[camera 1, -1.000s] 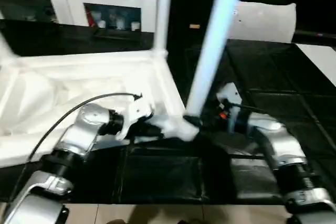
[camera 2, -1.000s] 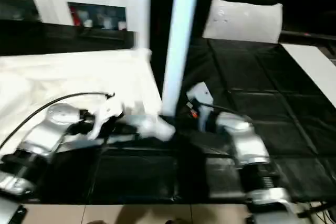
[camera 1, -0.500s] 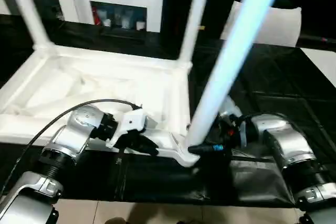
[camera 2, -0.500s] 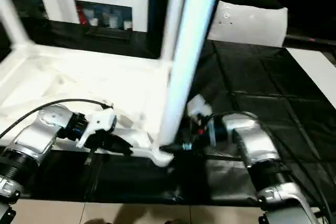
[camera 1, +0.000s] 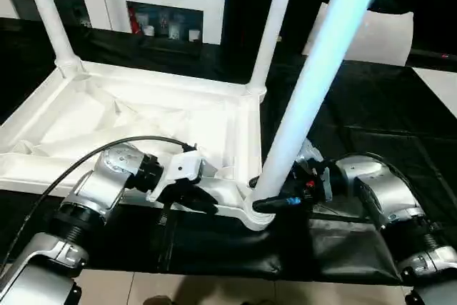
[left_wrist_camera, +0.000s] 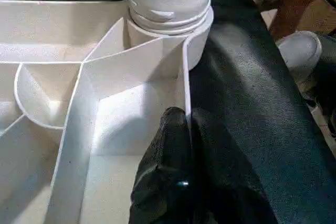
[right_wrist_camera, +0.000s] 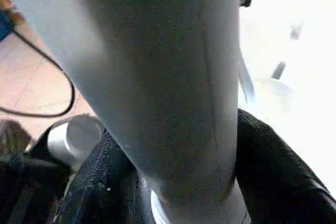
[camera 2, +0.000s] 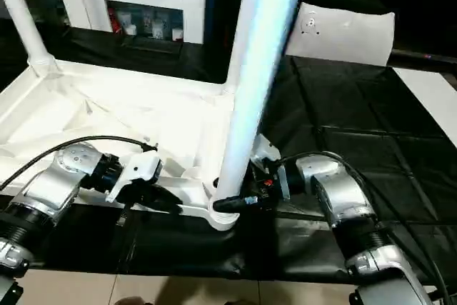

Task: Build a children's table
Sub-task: Rotate leg to tighten

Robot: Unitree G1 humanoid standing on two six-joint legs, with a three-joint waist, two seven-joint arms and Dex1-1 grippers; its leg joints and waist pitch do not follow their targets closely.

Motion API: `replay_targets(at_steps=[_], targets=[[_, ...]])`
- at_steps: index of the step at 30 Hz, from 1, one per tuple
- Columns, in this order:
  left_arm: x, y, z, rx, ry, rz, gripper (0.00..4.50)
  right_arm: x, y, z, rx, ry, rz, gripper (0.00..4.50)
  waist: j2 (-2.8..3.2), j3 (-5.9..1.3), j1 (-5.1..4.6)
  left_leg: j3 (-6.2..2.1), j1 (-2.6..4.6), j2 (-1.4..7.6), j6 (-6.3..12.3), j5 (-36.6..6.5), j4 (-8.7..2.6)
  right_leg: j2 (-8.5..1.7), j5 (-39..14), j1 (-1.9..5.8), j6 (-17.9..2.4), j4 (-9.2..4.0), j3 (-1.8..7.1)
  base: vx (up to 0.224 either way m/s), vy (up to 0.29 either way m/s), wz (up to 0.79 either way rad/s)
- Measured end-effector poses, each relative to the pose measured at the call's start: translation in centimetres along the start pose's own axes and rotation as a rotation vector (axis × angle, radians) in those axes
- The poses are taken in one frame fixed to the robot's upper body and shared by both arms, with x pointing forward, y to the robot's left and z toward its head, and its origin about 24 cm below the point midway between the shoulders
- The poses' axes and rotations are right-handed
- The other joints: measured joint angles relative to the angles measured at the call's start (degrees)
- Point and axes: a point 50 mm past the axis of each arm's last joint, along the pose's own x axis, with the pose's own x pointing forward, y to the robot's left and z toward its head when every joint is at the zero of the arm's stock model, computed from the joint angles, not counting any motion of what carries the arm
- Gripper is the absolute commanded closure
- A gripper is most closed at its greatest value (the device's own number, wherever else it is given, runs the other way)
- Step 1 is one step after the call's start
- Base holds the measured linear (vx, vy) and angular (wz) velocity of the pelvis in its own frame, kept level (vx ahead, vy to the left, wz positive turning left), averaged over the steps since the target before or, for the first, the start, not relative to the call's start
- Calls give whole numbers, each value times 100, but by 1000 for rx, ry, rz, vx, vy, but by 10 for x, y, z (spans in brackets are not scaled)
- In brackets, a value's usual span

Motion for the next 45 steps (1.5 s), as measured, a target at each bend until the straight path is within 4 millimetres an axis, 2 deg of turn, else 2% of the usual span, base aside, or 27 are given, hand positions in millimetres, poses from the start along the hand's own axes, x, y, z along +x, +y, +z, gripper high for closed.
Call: replay_targets(at_steps=[2,4,9,11,15,18,23,27,29,32,38,42,43,45], targets=[[2,2,1,-16,0,18,450,2,2,-3,17,-20,-39,234,0,0,30,-1,7,0,-1,1,3,-2,-2,7,3,7,-1,0,0,0],[3,5,0,-44,0,61,450,3,2,-6,34,-58,-129,236,2,0,4,-1,8,0,-4,2,9,-2,-19,12,31,8,1,0,0,0],[13,21,1,-174,-28,260,450,14,-17,-6,121,-175,-531,241,32,-13,-280,-2,10,-3,-10,6,17,-2,-23,19,38,-11,1,0,0,0],[19,26,4,-201,-32,312,450,16,-22,-5,153,-207,-636,243,37,-14,-314,-4,8,-2,-10,6,15,-2,-23,17,38,-21,-3,0,0,0],[30,41,9,-295,-55,466,450,34,-42,5,245,-275,-909,245,76,-27,-454,-7,6,-3,-9,6,16,-2,-23,6,39,-60,-10,0,0,0],[39,47,14,-338,-69,539,450,41,-53,12,284,-284,-1047,245,98,-37,-487,-5,-3,-15,4,11,17,-5,-22,5,37,-73,4,0,0,0],[44,54,20,-364,-80,607,450,51,-63,22,315,-303,-1182,245,103,-40,-462,-2,-3,-16,16,2,12,-5,2,5,24,-57,10,0,0,0],[43,54,23,-358,-85,613,450,53,-63,26,299,-321,-1204,245,102,-40,-408,1,-3,-15,25,1,-39,-2,15,-3,6,-53,4,60,-19,3],[43,54,23,-351,-85,613,450,52,-63,26,287,-326,-1208,175,103,-40,-397,1,-3,-14,38,10,-51,-1,7,-9,10,-53,3,0,0,0],[40,52,22,-326,-79,606,450,53,-61,23,269,-347,-1164,163,103,-40,-414,8,-6,-11,40,7,-53,1,5,-15,8,-53,4,0,0,0],[29,45,15,-218,-48,539,450,39,-48,12,163,-283,-968,109,103,-39,-399,6,-2,-2,3,-4,-52,8,6,-12,9,-44,1,0,0,0],[19,39,9,-171,-37,467,450,21,-38,3,84,-195,-795,79,98,-36,-383,5,-1,3,-9,2,-44,9,0,-12,25,-46,-4,0,0,0],[18,38,8,-159,-34,444,450,16,-35,-1,71,-166,-748,54,95,-34,-382,4,-1,4,-9,2,-39,9,0,-10,27,-46,-3,0,0,0],[13,32,5,-137,-37,384,450,6,-29,-4,27,-111,-650,48,94,-33,-360,4,-4,2,-7,3,-32,6,0,-10,27,-46,-2,0,0,0]])
